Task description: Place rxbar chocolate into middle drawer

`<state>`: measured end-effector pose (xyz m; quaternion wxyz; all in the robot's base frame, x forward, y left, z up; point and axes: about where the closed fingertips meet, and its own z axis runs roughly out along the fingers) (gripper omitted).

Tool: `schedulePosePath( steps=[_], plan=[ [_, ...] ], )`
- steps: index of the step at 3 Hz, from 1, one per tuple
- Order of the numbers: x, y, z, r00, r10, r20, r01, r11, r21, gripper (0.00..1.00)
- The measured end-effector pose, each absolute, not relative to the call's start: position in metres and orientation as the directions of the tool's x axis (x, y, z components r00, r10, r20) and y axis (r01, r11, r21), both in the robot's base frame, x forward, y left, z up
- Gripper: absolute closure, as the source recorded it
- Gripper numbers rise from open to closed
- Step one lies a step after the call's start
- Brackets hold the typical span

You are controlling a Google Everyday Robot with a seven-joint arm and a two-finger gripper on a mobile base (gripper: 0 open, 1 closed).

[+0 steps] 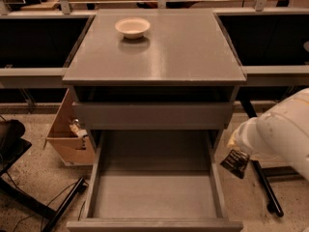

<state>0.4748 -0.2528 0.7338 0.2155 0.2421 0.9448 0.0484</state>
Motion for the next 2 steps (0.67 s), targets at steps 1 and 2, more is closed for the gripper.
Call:
schedulePosePath(
  steps=[1,2],
  plan=[
    [0.4786,-0.1605,0.7104,-0.803,0.389,-0.452,0.278,0.915,0.292,1.00],
    [0.4779,-0.1632,0.7103,-0.809,0.378,-0.450,0.271,0.920,0.284,1.00]
  ],
)
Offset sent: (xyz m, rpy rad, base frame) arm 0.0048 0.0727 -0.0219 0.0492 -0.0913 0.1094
